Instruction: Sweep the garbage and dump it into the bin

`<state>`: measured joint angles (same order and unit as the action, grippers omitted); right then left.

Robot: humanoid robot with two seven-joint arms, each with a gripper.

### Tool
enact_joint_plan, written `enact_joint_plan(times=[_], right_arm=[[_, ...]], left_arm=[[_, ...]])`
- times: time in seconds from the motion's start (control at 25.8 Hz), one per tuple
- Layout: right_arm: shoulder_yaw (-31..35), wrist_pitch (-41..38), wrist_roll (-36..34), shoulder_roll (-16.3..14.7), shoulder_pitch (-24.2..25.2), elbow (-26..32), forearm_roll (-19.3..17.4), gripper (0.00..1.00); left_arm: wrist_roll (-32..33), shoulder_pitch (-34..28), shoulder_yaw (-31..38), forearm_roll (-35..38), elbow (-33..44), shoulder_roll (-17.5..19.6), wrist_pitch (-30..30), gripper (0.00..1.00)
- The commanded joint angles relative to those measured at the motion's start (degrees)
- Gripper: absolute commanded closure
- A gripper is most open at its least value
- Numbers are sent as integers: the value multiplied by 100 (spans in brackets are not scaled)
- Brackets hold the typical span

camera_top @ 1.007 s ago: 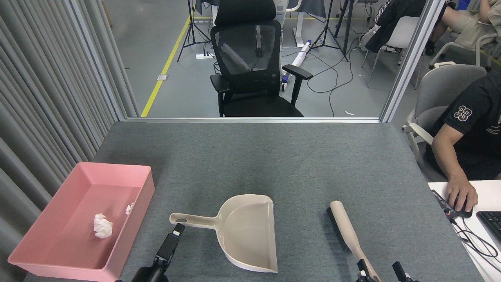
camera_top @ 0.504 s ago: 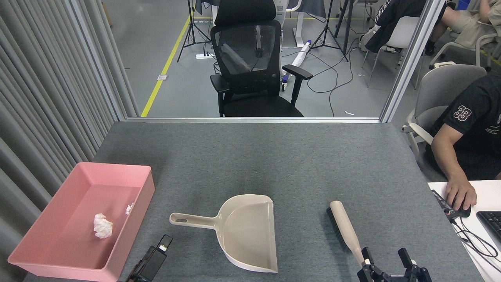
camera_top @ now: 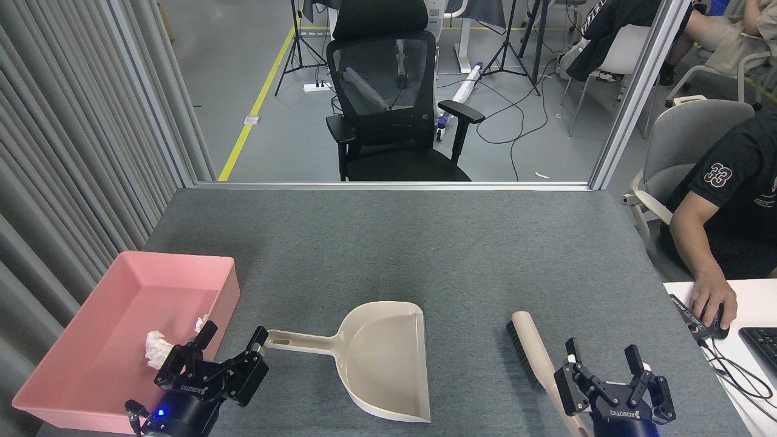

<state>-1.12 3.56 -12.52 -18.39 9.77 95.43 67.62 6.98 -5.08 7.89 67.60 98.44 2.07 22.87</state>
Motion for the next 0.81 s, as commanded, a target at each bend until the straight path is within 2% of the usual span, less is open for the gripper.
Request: enact_joint_plan(times=[0.0,0.15,0.31,0.39,0.62,0.7,0.77], right_arm=[[-37,145,4,125,-230,-253,366,3],[-433,136,4,160,-405,-288,453,3],[-547,136,4,318,-432,-279,462,3],[-547,127,4,327,-458,-279,462,3],[-547,-48,-14,265,-423,-261,453,3],[-538,-101,-23,283,-423,-235,445,3],[-538,-92,-23,318,-441,-235,445,3]], left_arm=[[-214,-37,28,509,44,135,7,1],[-118,-362,90,482,44,74,-72,1],[-205,-634,467,298,44,74,-37,1],[-214,-617,705,-19,44,65,-10,1],[-267,-432,1092,-1767,9,135,113,1],[-249,-388,1153,-1838,0,127,86,1],[-267,-397,1171,-1618,35,56,69,1]])
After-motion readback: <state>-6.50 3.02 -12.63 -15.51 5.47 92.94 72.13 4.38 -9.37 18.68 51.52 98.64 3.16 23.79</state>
